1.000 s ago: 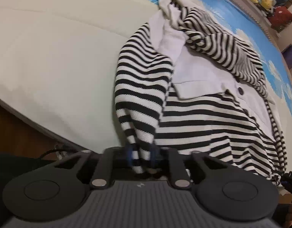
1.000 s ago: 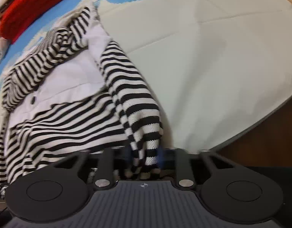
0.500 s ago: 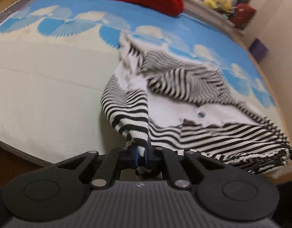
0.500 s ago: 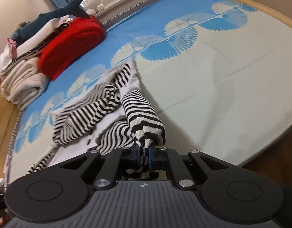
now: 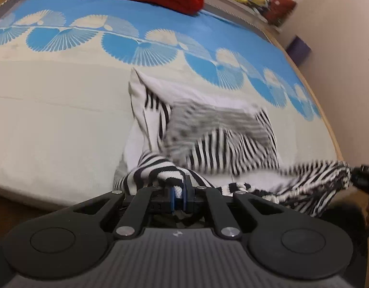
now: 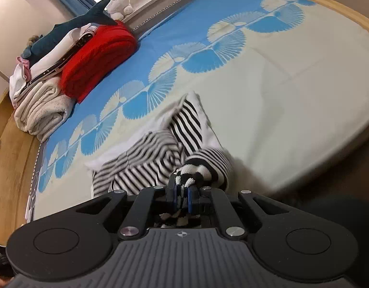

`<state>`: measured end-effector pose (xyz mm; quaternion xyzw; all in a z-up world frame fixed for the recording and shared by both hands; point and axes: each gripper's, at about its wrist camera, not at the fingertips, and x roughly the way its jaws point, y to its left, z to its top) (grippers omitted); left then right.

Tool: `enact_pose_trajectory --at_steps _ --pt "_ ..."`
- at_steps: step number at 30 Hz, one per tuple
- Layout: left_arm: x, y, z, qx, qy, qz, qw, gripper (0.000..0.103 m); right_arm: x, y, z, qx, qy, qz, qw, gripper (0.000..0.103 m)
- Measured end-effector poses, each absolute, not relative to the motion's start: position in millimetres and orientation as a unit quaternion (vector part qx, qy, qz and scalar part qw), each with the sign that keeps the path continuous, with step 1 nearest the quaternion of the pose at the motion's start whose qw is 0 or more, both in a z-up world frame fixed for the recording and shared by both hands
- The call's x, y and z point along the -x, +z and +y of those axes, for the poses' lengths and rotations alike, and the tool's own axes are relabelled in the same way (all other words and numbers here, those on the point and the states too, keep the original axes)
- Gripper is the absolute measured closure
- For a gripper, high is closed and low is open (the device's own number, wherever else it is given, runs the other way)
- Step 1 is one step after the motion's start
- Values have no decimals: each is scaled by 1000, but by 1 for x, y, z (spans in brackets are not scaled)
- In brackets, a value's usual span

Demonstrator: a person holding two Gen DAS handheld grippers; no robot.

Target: Fold small clothes

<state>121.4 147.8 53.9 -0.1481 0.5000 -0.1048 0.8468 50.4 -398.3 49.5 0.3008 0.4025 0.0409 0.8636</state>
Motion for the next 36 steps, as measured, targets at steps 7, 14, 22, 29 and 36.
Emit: enact_pose_trajectory --at_steps 7,14,22,29,36 --pt "-268 -1 166 207 -51 518 829 88 -198 28 -379 -278 55 392 875 92" --pt "-291 -35 208 331 3 509 794 71 -264 -21 -395 -274 -19 377 884 66" --pt "-283 -17 180 206 -103 519 823 53 -256 -16 -350 -112 89 384 912 65" --pt "-262 -23 150 116 -175 547 810 48 -257 -30 -319 -93 156 418 890 60" --pt "-252 -45 119 -15 -170 552 817 36 -263 -52 -284 -18 173 459 871 45"
